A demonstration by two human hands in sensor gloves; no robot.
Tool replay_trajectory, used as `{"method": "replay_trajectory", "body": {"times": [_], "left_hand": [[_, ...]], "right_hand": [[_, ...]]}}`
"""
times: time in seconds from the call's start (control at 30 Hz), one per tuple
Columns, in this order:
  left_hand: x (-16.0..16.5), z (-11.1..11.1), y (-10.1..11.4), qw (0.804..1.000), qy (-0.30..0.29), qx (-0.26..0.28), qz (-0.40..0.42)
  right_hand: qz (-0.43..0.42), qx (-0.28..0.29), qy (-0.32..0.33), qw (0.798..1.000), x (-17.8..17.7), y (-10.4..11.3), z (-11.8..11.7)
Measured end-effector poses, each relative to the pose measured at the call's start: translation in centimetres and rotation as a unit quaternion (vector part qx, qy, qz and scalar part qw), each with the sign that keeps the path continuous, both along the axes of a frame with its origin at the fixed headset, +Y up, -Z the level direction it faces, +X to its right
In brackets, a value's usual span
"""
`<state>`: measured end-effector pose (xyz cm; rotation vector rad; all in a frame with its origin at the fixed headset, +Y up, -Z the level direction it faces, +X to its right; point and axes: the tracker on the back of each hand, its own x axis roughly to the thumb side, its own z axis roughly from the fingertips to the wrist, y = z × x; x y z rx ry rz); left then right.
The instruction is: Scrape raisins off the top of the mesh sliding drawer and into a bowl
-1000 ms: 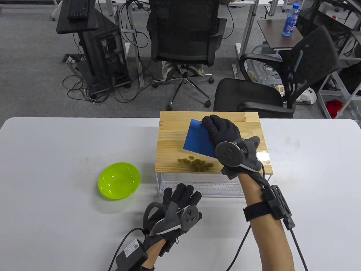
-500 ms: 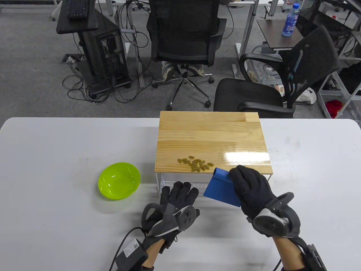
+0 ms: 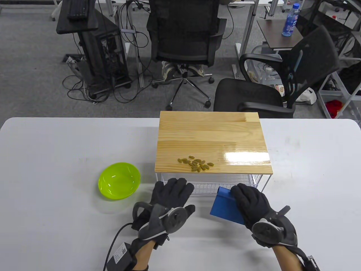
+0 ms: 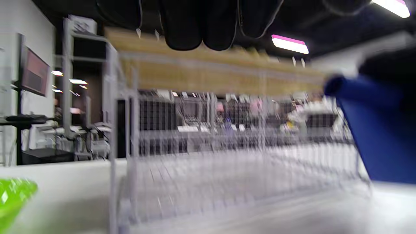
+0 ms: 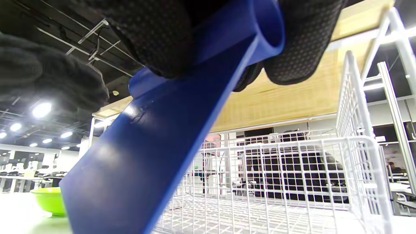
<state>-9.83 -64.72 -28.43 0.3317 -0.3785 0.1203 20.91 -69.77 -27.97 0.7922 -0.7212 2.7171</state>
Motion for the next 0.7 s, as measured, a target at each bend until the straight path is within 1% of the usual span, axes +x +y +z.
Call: {"method": "replay_trajectory", "body": {"times": [0.07, 0.13, 0.2, 0.23, 0.27, 0.33, 0.37, 0.4, 0.43, 0.47, 0.53, 0.57, 0.63, 0.7], "left_hand": [[-2.4, -0.4, 1.2, 0.998, 0.035, 0.018, 0.046], [-5.1, -1.4, 1.7, 0.993, 0.087, 0.009, 0.085], [-8.1, -2.9, 1.5, 0.98, 0.159, -0.001, 0.116], [-9.6, -3.9, 1.2, 0.972, 0.201, -0.019, 0.121], [-10.6, -4.5, 0.9, 0.966, 0.228, -0.037, 0.117], [-13.1, -6.1, -0.3, 0.948, 0.29, -0.083, 0.102], [-14.5, -7.0, -1.4, 0.933, 0.326, -0.111, 0.1], [-15.2, -7.5, -2.1, 0.925, 0.344, -0.128, 0.1], [-16.3, -8.3, -3.4, 0.908, 0.374, -0.162, 0.099], [-16.8, -8.6, -4.1, 0.899, 0.39, -0.177, 0.095], [-18.1, -9.5, -6.3, 0.872, 0.428, -0.22, 0.087], [-18.5, -9.7, -6.9, 0.864, 0.44, -0.231, 0.085], [-19.3, -10.2, -8.5, 0.84, 0.466, -0.265, 0.083], [-19.7, -10.6, -9.4, 0.822, 0.479, -0.297, 0.084]], "right_hand": [[-0.004, -0.006, 0.0, 1.0, -0.1, -0.1, -0.1], [-0.007, -0.01, 0.002, 1.0, -0.2, -0.1, -0.2], [-0.009, -0.01, 0.002, 1.0, -0.3, -0.1, -0.3], [-0.01, -0.01, 0.003, 1.0, -0.3, 0.0, -0.3], [-0.012, -0.01, 0.003, 1.0, -0.3, 0.0, -0.3], [-0.013, -0.01, 0.004, 1.0, -0.2, 0.0, -0.3], [-0.014, -0.011, 0.003, 1.0, -0.2, 0.0, -0.3], [-0.014, -0.012, 0.003, 1.0, -0.1, 0.0, -0.3], [-0.014, -0.014, 0.002, 1.0, -0.1, 0.0, -0.4], [-0.015, -0.016, 0.001, 1.0, 0.0, 0.0, -0.4], [-0.014, -0.021, -0.001, 1.0, 0.0, -0.1, -0.6], [-0.013, -0.022, -0.002, 1.0, 0.0, -0.1, -0.6], [-0.013, -0.025, -0.003, 1.0, 0.0, -0.1, -0.7], [-0.012, -0.03, -0.002, 0.999, 0.0, -0.2, -0.8]]}}
